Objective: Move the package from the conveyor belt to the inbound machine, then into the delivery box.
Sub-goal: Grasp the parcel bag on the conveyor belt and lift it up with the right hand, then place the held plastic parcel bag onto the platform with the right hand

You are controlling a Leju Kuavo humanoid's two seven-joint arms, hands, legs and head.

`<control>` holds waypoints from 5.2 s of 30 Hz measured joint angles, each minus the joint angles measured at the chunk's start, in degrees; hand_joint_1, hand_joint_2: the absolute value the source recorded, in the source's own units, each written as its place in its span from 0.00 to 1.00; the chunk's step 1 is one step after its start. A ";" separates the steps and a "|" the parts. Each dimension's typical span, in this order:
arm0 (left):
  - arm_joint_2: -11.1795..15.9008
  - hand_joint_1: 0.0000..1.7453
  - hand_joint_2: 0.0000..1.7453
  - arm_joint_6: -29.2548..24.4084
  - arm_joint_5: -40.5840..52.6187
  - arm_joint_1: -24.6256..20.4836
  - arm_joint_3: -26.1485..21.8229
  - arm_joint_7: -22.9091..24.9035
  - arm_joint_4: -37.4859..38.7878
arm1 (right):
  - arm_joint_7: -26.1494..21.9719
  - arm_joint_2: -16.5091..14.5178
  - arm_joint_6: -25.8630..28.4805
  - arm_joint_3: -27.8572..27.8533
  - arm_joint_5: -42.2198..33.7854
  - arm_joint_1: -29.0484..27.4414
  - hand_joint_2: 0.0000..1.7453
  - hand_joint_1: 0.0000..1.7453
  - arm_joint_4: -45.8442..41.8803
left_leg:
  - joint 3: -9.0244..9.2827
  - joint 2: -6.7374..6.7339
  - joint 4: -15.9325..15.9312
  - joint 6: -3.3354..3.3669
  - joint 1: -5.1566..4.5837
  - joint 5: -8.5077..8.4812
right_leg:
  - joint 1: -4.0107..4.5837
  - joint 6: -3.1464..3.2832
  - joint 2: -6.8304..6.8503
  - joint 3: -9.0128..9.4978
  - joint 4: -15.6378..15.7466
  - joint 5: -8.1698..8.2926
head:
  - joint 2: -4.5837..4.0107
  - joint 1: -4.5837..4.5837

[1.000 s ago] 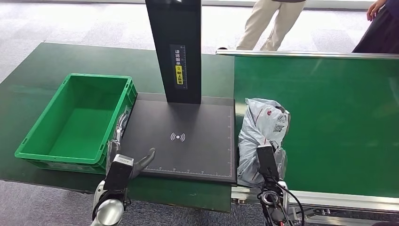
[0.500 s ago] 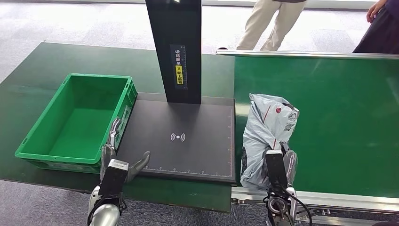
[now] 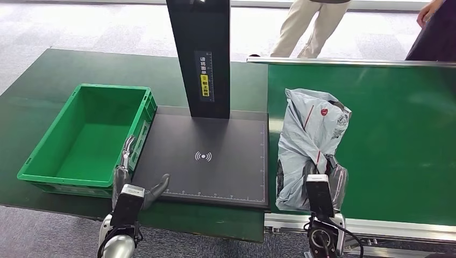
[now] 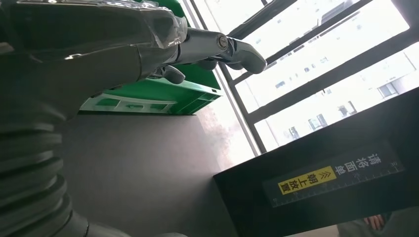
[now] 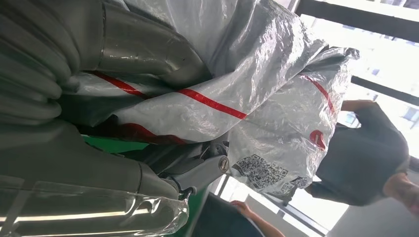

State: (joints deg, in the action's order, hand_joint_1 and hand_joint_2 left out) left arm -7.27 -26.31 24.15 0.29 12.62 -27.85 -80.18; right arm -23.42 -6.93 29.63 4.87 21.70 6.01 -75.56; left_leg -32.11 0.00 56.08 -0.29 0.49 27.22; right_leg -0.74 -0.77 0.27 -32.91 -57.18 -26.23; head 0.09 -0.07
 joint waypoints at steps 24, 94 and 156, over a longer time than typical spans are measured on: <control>-0.45 0.00 1.00 1.85 -1.61 -3.33 0.25 -0.59 2.11 | 3.58 0.09 -1.78 5.61 4.06 11.56 1.00 1.00 9.09 | 0.01 0.00 0.01 0.01 0.00 -0.03 | 0.00 0.00 0.00 0.02 -0.01 0.01 | 0.00 -0.01; -0.88 0.00 1.00 -1.36 -7.55 -8.57 3.40 -4.11 11.42 | 3.62 -4.67 -4.79 24.53 2.06 25.88 1.00 1.00 24.08 | 0.00 0.00 0.01 -0.01 0.00 -0.05 | 0.00 0.00 0.00 -0.01 -0.03 0.01 | 0.00 0.00; -1.19 0.00 1.00 -0.04 -9.18 -12.32 4.19 -4.56 15.83 | 6.34 -8.08 -5.24 32.63 3.63 27.08 1.00 0.00 26.39 | 0.00 0.00 0.01 -0.02 0.04 -0.05 | 0.04 0.01 -0.01 -0.01 -0.03 0.01 | 0.00 -0.01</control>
State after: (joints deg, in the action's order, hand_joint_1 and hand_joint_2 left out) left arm -8.46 -26.35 14.97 -12.03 16.80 -32.40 -64.35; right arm -17.08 -15.02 24.39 37.51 25.33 33.09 -49.17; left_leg -32.11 -0.01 56.09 -0.32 0.53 27.17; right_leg -0.70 -0.76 0.25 -32.92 -57.21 -26.22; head 0.09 -0.08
